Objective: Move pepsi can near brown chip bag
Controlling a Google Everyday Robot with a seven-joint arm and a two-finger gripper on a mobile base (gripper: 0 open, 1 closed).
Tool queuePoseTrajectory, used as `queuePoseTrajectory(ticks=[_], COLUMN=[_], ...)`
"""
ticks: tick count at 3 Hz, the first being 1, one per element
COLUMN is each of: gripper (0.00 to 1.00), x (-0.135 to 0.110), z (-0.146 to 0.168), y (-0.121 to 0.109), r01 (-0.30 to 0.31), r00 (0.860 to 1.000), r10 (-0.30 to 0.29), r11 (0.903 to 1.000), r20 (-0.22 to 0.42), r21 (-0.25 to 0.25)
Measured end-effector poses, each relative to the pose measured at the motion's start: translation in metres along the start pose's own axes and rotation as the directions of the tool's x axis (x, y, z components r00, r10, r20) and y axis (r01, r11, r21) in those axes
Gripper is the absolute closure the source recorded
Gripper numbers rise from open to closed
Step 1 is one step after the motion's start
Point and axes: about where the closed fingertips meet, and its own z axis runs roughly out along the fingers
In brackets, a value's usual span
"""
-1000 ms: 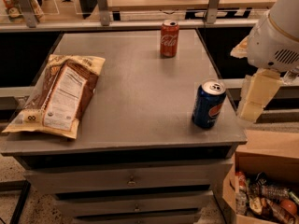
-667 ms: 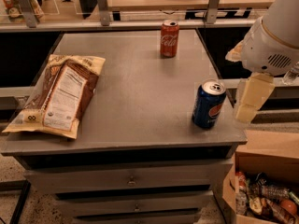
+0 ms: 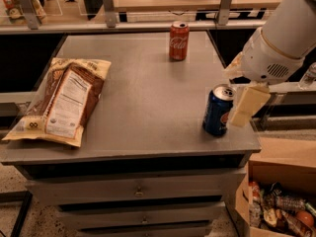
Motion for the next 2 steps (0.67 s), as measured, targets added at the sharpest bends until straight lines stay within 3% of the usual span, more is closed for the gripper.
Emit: queuePoseTrajectory(ticks=[1,2], gripper=[0.32,0.5], x=[-0.0091,-0.017], z=[0.0127,0.0218], y=[-0.0052,-0.0083], r01=[0.006,0.012], r00=[0.999,0.998], r10=[-0.006,-0.01], r11=[0.9999,0.9995], r20=[0.036,0.068], r21=[-0.013,-0.029])
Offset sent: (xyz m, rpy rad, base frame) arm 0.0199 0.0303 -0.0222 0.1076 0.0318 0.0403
